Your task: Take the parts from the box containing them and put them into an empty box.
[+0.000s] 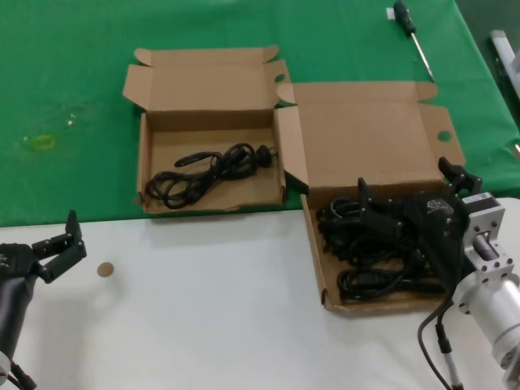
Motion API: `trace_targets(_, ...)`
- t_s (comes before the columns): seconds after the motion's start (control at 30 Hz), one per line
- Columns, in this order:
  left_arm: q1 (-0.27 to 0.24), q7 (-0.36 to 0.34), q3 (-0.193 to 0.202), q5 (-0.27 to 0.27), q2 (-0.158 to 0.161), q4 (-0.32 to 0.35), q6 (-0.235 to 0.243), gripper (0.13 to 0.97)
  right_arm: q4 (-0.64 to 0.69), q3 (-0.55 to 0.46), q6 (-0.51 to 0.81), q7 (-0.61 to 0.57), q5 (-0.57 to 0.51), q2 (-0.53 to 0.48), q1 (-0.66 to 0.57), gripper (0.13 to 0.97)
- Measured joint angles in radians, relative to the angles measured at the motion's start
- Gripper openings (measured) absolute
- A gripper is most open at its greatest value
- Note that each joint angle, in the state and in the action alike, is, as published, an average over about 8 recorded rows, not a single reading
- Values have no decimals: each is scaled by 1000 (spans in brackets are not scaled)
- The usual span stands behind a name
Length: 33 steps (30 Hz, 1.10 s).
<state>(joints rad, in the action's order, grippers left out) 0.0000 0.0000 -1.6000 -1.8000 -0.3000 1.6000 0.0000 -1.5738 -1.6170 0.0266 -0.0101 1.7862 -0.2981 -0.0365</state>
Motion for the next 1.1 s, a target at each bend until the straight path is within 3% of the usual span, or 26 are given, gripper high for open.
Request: trace_targets(1.1,0,0,0,0,0,0,0,966,0,0,0,0,0,0,0,966)
